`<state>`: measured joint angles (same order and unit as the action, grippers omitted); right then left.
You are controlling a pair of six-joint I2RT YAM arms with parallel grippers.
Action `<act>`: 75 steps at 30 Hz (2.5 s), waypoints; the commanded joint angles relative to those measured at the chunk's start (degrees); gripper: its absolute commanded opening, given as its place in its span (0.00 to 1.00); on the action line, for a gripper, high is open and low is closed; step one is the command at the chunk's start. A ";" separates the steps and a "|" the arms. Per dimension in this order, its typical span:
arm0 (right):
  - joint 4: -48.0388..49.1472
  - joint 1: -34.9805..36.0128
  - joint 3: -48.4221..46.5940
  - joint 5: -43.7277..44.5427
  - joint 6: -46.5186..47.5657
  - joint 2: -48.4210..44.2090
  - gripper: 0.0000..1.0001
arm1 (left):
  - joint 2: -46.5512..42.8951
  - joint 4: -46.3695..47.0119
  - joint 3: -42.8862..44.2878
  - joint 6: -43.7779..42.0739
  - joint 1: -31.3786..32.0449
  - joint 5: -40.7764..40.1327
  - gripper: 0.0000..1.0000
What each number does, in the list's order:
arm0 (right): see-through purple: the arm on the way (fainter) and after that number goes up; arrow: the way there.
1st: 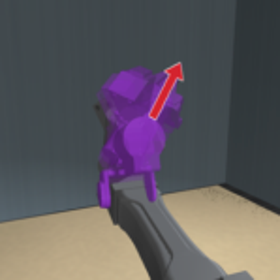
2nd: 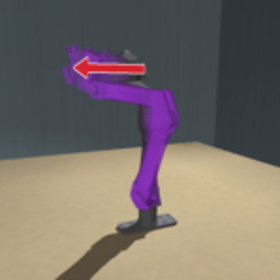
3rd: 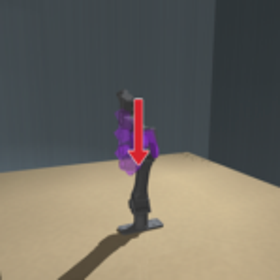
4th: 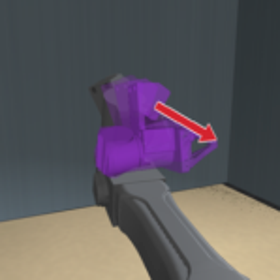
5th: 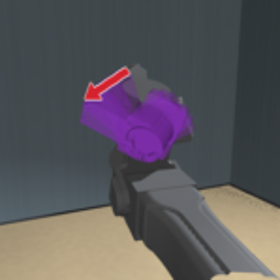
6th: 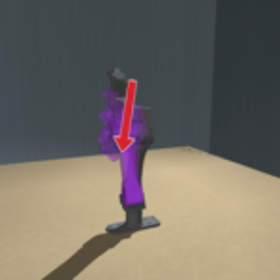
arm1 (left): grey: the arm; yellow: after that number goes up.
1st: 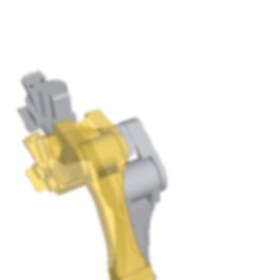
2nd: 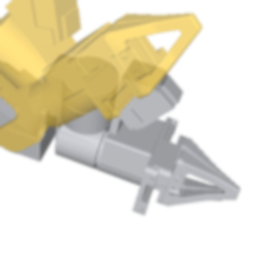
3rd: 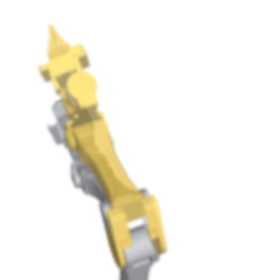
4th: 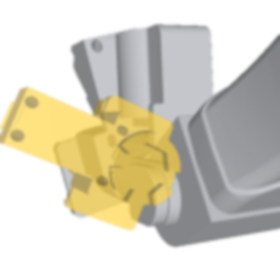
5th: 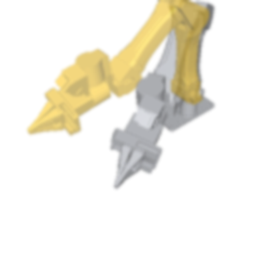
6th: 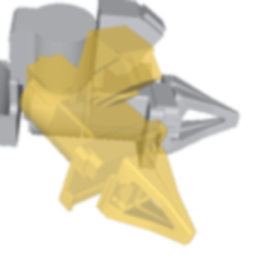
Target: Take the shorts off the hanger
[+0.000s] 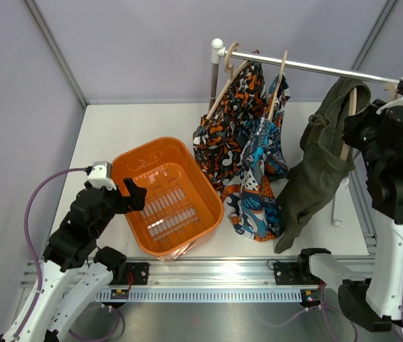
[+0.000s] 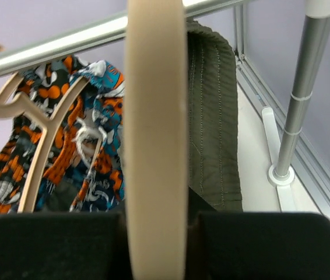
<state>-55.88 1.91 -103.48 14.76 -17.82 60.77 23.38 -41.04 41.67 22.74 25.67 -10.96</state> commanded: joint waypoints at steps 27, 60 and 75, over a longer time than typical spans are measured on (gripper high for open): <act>9.38 -0.16 7.50 -70.13 -10.21 -19.55 0.00 | 4.92 9.74 15.89 -1.65 0.34 24.21 0.99; 12.11 38.42 18.93 -15.57 -7.40 -2.33 0.00 | 35.33 11.68 36.90 -5.08 28.11 0.69 0.99; 9.56 51.96 14.19 0.44 -9.07 3.04 0.00 | 41.75 8.78 37.43 -2.88 35.59 -14.43 0.93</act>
<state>-48.29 52.71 -85.95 8.82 -25.65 64.16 64.69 -32.64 77.56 18.72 60.97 -20.10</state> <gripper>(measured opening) 0.130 0.948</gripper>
